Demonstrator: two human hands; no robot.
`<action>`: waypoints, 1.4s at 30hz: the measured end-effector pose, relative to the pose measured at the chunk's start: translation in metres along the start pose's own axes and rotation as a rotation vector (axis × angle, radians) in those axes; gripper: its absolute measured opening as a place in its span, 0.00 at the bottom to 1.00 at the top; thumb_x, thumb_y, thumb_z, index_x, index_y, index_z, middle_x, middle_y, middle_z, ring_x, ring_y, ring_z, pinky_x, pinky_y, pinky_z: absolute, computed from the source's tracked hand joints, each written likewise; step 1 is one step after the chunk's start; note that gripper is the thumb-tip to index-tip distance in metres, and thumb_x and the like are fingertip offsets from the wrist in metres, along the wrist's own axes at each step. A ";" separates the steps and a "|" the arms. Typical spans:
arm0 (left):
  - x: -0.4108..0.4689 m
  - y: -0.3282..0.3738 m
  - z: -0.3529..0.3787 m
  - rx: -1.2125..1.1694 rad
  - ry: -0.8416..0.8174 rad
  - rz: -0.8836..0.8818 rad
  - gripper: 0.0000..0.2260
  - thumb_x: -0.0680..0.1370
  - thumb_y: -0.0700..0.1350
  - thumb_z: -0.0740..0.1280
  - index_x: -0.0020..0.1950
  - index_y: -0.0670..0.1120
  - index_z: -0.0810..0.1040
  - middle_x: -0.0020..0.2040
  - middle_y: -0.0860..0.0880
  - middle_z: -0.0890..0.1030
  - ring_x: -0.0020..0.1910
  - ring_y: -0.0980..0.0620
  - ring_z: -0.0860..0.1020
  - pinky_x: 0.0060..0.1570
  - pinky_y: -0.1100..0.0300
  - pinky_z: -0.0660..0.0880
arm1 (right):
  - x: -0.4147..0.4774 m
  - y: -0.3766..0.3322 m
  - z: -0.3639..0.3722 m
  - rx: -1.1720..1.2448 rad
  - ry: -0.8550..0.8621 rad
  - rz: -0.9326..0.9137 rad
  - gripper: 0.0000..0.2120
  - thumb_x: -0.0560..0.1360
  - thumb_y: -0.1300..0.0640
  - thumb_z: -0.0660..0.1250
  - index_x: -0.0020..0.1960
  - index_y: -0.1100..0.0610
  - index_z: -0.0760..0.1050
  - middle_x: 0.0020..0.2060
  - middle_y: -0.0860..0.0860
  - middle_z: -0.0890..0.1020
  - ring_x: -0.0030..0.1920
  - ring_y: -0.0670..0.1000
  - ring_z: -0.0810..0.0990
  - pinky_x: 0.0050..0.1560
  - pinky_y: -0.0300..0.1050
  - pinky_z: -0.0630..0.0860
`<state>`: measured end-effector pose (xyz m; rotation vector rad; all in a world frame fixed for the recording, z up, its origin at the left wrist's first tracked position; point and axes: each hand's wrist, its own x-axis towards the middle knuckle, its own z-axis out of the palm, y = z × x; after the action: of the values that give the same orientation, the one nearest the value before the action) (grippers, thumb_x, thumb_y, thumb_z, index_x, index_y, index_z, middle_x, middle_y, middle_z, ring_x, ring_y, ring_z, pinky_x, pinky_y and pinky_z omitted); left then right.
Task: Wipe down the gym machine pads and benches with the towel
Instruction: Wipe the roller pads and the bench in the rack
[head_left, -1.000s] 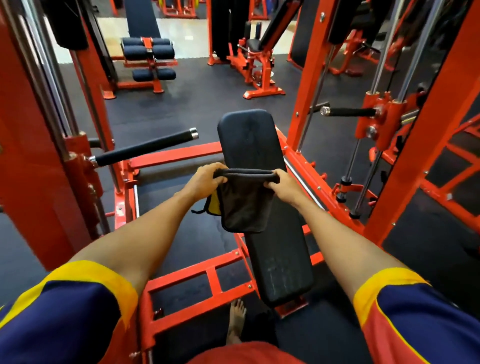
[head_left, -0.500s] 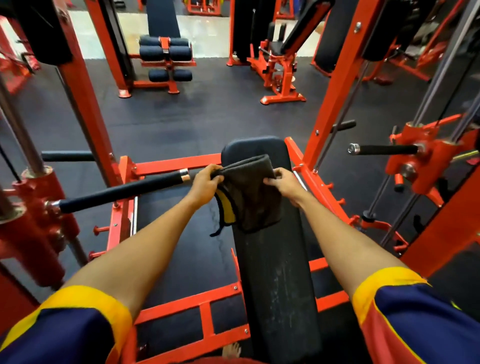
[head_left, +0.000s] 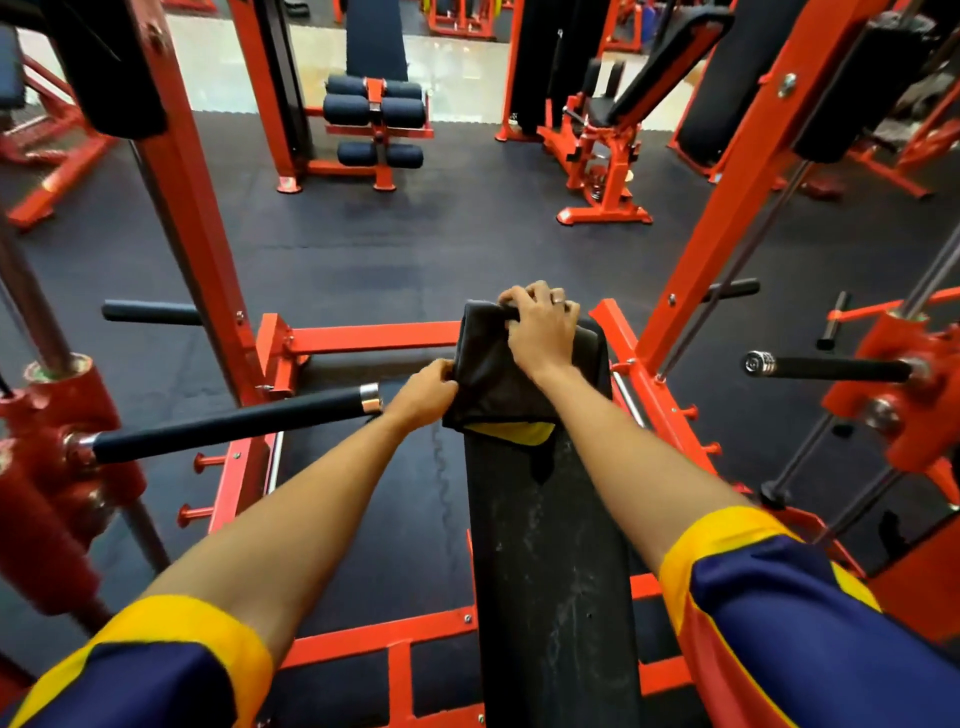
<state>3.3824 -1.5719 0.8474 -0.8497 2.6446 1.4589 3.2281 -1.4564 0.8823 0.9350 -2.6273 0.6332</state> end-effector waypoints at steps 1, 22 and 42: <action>0.006 0.002 0.001 -0.085 0.039 0.001 0.20 0.79 0.41 0.60 0.72 0.46 0.73 0.66 0.45 0.78 0.64 0.45 0.77 0.66 0.48 0.73 | -0.007 -0.001 0.009 0.006 0.076 0.023 0.18 0.72 0.58 0.73 0.61 0.47 0.79 0.58 0.53 0.77 0.61 0.60 0.75 0.62 0.58 0.66; 0.067 0.014 0.018 -0.687 0.172 -0.034 0.16 0.86 0.44 0.54 0.58 0.52 0.81 0.58 0.49 0.83 0.61 0.50 0.79 0.70 0.49 0.72 | 0.051 0.074 0.029 -0.126 -0.093 -0.064 0.26 0.72 0.35 0.53 0.54 0.51 0.79 0.53 0.55 0.84 0.56 0.62 0.81 0.61 0.58 0.70; 0.085 0.026 0.027 -0.522 0.212 0.036 0.16 0.85 0.49 0.56 0.67 0.50 0.80 0.64 0.49 0.81 0.63 0.52 0.78 0.63 0.61 0.72 | 0.034 0.058 0.047 -0.028 0.200 0.174 0.19 0.71 0.37 0.63 0.46 0.52 0.79 0.46 0.53 0.83 0.52 0.60 0.81 0.64 0.60 0.69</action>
<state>3.2909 -1.5787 0.8307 -1.0349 2.4459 2.2355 3.1592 -1.4571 0.8377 0.6046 -2.5473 0.6903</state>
